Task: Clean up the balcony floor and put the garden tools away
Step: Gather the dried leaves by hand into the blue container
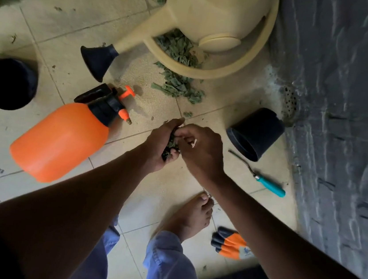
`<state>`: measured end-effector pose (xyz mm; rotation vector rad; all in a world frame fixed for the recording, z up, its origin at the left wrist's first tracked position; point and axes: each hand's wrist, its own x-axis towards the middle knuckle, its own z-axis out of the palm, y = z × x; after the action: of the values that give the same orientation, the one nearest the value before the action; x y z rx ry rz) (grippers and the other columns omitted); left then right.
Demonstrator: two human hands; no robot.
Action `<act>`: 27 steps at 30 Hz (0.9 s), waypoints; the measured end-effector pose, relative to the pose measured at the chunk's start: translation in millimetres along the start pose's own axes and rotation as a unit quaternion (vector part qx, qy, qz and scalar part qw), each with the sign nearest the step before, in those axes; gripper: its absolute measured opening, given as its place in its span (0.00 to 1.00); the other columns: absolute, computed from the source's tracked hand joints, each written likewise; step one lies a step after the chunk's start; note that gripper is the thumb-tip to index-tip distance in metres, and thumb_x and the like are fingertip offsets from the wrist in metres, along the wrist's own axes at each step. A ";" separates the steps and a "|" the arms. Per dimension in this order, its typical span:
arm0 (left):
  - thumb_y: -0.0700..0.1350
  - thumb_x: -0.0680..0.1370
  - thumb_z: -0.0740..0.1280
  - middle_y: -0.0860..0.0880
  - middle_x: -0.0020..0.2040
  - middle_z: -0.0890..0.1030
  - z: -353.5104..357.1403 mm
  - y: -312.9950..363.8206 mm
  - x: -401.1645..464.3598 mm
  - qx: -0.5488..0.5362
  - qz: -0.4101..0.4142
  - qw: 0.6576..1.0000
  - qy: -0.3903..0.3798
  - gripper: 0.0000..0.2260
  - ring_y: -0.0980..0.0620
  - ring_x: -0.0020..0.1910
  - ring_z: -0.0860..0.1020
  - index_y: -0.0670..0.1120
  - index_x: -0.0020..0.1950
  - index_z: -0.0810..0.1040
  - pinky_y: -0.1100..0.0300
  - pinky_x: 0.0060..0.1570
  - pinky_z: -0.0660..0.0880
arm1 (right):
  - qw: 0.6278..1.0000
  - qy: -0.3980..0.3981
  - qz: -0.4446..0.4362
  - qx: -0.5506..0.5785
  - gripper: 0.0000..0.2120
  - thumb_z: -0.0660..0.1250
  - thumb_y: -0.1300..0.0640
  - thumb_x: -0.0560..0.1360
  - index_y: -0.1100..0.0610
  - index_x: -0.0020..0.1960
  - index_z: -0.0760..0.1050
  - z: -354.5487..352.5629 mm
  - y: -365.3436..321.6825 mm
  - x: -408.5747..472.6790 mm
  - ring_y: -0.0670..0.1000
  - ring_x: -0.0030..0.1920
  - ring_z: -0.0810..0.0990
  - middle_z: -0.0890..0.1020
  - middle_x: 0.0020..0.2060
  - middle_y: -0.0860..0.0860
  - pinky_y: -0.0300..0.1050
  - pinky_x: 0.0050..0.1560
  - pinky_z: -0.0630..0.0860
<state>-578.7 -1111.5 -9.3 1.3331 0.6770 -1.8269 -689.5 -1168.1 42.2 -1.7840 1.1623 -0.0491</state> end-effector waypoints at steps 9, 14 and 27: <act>0.47 0.78 0.70 0.51 0.32 0.73 -25.8 8.7 4.5 -0.063 0.008 0.998 0.027 0.10 0.57 0.23 0.71 0.48 0.39 0.73 0.70 0.18 0.61 | 0.993 0.101 0.015 0.062 0.07 0.70 0.61 0.73 0.56 0.51 0.79 29.4 -0.7 26.0 0.49 0.45 0.79 0.80 0.48 0.50 0.48 0.46 0.80; 0.47 0.78 0.72 0.50 0.32 0.74 -33.7 13.6 2.3 -0.066 0.009 0.997 0.036 0.14 0.56 0.27 0.71 0.49 0.36 0.72 0.69 0.17 0.61 | 0.974 0.061 -0.025 -0.218 0.23 0.71 0.59 0.74 0.54 0.68 0.74 38.7 23.6 76.6 0.60 0.59 0.75 0.76 0.61 0.58 0.55 0.54 0.78; 0.48 0.78 0.73 0.50 0.34 0.74 -67.2 10.3 -8.8 -0.044 -0.007 0.998 0.045 0.13 0.56 0.27 0.72 0.48 0.37 0.73 0.69 0.17 0.61 | 0.901 -0.033 -0.149 -0.405 0.13 0.65 0.64 0.78 0.57 0.62 0.73 73.2 32.7 97.6 0.62 0.59 0.74 0.72 0.61 0.60 0.53 0.41 0.78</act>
<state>-532.1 -1062.8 -21.9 1.3626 0.8069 -1.7365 -622.7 -1190.2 -62.7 -2.6647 0.8976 0.3653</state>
